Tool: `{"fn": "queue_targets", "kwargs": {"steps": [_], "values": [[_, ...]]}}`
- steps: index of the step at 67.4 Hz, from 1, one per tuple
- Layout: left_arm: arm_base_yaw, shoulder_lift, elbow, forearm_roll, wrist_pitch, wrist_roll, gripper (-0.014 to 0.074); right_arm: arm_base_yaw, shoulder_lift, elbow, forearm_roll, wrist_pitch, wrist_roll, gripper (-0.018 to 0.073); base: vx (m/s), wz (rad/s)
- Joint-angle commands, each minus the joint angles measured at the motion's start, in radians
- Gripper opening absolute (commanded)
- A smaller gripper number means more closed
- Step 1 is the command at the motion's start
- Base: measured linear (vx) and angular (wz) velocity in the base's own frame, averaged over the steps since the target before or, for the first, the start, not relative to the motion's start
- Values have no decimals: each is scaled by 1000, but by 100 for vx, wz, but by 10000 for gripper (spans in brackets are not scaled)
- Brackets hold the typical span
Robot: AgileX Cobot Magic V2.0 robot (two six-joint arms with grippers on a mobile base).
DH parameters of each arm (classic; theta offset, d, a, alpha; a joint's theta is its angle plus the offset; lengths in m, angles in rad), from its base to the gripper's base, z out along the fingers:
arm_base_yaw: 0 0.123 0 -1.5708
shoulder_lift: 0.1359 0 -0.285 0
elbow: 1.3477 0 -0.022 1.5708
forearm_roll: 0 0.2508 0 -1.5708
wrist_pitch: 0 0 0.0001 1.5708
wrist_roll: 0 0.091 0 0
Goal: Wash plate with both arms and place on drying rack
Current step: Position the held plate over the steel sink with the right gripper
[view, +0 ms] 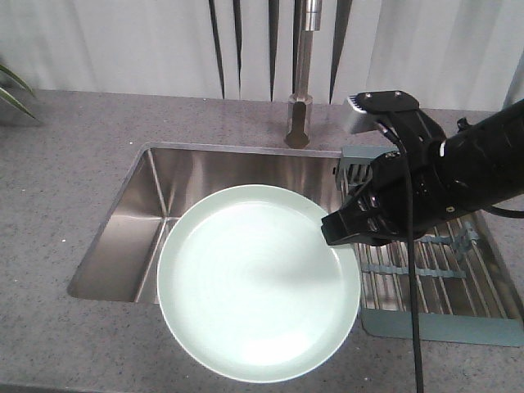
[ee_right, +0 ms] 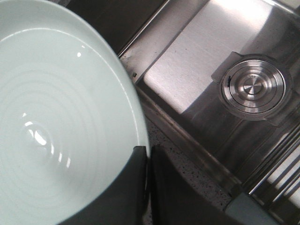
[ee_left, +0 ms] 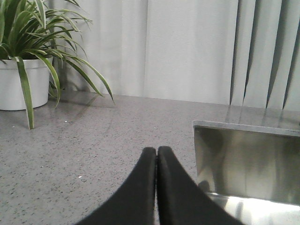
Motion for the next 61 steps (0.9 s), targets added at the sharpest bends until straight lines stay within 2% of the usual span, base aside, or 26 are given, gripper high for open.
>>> {"fn": "queue_targets", "kwargs": {"steps": [1, 61], "values": [[2, -15, -26, -3, -76, -6, -6, -3, -34, -26, 36, -35, -7, -1, 5, -12], [2, -15, -26, -3, -76, -6, -6, -3, -34, -26, 36, -35, -7, -1, 5, -6]]}}
